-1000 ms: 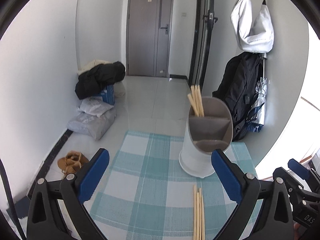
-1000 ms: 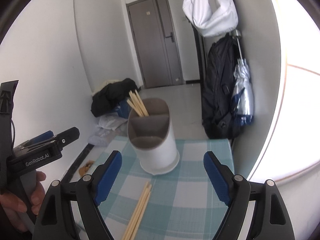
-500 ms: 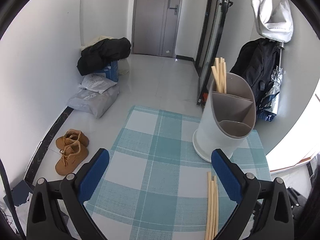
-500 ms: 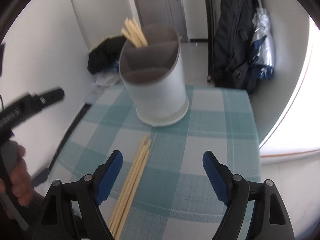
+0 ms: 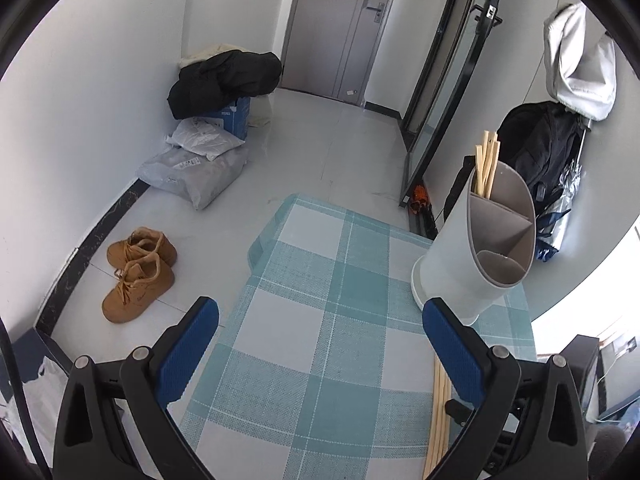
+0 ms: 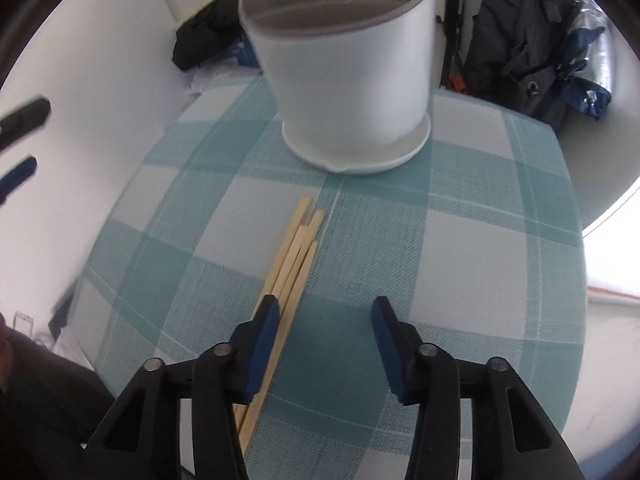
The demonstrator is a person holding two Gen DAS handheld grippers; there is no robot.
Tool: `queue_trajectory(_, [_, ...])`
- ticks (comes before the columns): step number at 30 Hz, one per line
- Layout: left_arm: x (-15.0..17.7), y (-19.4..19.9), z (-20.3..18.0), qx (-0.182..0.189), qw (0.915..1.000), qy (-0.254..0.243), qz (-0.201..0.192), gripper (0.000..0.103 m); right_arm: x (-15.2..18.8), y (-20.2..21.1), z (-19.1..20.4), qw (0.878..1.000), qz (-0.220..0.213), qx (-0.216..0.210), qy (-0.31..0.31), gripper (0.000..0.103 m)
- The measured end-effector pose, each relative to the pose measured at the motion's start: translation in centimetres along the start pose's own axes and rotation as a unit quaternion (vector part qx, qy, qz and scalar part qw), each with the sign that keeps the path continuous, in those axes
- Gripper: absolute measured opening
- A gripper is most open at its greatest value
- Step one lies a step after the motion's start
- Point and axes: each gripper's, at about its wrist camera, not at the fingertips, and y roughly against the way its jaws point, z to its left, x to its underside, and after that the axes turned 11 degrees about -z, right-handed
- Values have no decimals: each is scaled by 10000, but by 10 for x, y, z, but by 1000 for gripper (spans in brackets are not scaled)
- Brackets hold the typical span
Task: Organize utensils
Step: 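Lower the right gripper to the chopstick pile and close on one chopstick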
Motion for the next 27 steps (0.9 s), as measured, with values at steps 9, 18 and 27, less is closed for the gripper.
queue_trajectory(9, [-1,0,7,39,9999,109,69,100,-1,5,3,9997,95,212,59,35])
queue_trajectory(18, [-5,1,19,-32,9997,249,63,100,-14,-14,16,9985,222,442,228,34])
queue_trajectory(27, [1,-10,35,-273,9990,246,264,100,-24,-24,30,9989,165,293,313,4])
